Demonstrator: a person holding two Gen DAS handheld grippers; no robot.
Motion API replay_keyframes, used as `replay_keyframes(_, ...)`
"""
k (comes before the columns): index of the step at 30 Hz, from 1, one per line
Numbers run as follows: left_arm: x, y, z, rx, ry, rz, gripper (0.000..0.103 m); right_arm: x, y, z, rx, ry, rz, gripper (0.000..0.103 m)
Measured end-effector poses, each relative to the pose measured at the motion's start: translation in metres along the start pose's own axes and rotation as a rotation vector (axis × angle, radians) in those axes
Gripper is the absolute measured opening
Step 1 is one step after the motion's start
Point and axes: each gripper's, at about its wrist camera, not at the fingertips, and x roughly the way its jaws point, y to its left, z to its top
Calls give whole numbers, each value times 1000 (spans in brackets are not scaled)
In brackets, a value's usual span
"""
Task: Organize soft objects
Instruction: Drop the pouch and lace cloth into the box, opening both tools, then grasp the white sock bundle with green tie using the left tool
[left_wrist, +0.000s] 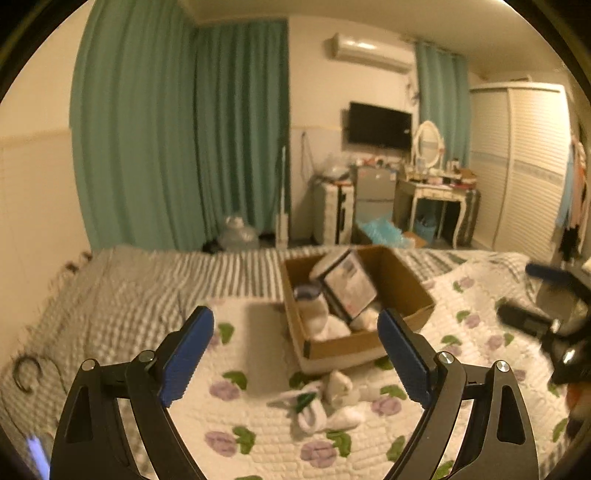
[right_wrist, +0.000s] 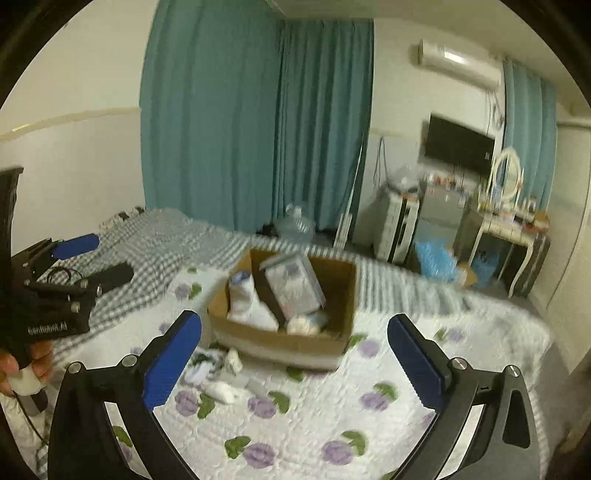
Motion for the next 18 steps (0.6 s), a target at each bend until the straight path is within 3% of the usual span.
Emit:
replay_keyframes(4, 42, -1, -31, -3, 38, 23, 92, 65, 0, -31, 62, 117, 0, 102)
replay_keyframes(8, 80, 0, -67, 11, 137, 3, 92, 115, -1, -55, 109, 167, 14, 102)
replay_keyframes(14, 130, 1, -106, 8, 295, 0, 90, 163, -6, -104, 159, 242, 30, 102)
replay_keyframes(18, 147, -2, -119, 9, 355, 6, 90, 171, -12, -117, 146, 266, -51, 102)
